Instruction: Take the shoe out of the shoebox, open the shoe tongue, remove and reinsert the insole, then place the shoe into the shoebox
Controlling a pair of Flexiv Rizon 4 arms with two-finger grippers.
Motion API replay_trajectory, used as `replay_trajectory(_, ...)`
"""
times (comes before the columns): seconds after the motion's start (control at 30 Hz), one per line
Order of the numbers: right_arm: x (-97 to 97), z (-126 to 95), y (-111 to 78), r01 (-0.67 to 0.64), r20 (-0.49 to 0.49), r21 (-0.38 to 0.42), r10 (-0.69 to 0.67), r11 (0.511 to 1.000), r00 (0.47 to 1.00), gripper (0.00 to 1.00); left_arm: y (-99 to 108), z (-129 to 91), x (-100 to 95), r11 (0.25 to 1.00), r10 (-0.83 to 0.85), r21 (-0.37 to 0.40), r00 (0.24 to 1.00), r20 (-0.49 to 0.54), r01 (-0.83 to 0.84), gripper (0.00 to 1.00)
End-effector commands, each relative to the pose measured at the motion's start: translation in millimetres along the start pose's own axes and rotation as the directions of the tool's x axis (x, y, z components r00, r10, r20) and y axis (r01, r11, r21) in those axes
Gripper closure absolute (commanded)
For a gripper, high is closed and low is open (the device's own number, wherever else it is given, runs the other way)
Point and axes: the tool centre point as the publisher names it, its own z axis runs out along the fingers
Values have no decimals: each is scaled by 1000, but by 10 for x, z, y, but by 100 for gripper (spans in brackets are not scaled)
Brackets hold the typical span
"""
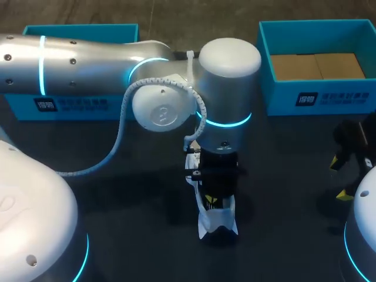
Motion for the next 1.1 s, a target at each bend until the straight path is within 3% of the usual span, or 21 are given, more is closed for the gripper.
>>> replay_trajectory(0.03,8,3,0,0,2,2,0,1000,1000,0,44,8,31,1000,-4,-6,1000,20,5,100)
replay_trajectory(0.27,8,3,0,0,2,2,0,1000,1000,0,105,62,13,1000,-27,-6,999,25,27,97)
replay_trajectory(0.37,8,3,0,0,2,2,0,1000,1000,0,100,68,3,999,-30,-17,1000,10,30,63)
replay_trajectory(0.5,8,3,0,0,2,2,0,1000,1000,0,86,76,4,999,-36,-23,999,-2,36,50)
replay_trajectory(0.53,8,3,0,0,2,2,0,1000,1000,0,83,84,4,999,-38,-26,999,-9,37,34)
replay_trajectory(0.6,8,3,0,0,2,2,0,1000,1000,0,87,99,6,999,-43,-34,999,-11,42,17)
replay_trajectory(0.87,8,3,0,0,2,2,0,1000,1000,0,144,138,64,997,-61,-43,998,-3,61,6)
replay_trajectory(1.1,8,3,0,0,2,2,0,1000,1000,0,215,151,99,996,-75,-45,997,12,75,6)
